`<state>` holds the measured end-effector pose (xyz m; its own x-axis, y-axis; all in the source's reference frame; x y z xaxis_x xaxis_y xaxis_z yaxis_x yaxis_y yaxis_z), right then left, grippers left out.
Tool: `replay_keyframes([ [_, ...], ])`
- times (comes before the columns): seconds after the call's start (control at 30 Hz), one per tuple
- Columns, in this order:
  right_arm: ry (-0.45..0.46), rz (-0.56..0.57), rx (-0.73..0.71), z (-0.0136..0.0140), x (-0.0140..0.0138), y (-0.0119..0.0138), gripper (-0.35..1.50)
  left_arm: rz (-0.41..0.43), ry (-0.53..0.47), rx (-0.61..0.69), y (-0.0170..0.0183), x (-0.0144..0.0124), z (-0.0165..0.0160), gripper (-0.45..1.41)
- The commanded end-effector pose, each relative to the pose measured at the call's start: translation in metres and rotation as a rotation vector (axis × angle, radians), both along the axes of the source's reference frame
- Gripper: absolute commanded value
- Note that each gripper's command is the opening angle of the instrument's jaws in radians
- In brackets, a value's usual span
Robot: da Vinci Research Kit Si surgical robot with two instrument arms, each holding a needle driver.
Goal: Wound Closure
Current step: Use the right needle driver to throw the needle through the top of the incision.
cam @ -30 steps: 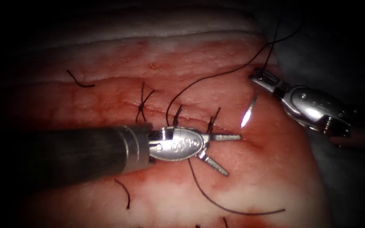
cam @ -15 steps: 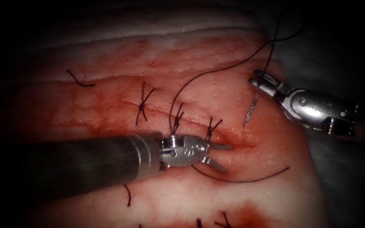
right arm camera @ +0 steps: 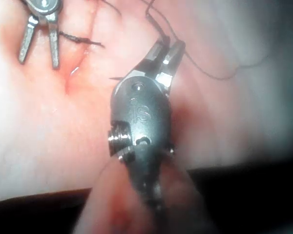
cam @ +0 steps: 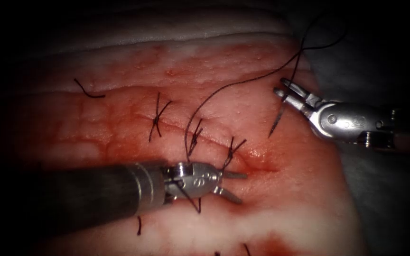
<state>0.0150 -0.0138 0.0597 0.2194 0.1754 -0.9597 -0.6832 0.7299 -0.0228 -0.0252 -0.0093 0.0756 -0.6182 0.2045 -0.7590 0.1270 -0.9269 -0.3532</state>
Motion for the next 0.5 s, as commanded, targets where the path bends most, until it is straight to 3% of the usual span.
replay_keyframes([
  [0.03,-0.001,-0.001,-0.007,0.0006,0.0011,0.0001,-0.35,0.002,-0.001,-0.002,0.0,-0.0006,0.0009,0.16],
  [0.5,-0.057,-0.028,-0.085,0.0016,0.0014,-0.0005,-0.35,0.003,0.006,0.002,-0.0001,-0.0004,0.0015,0.1],
])
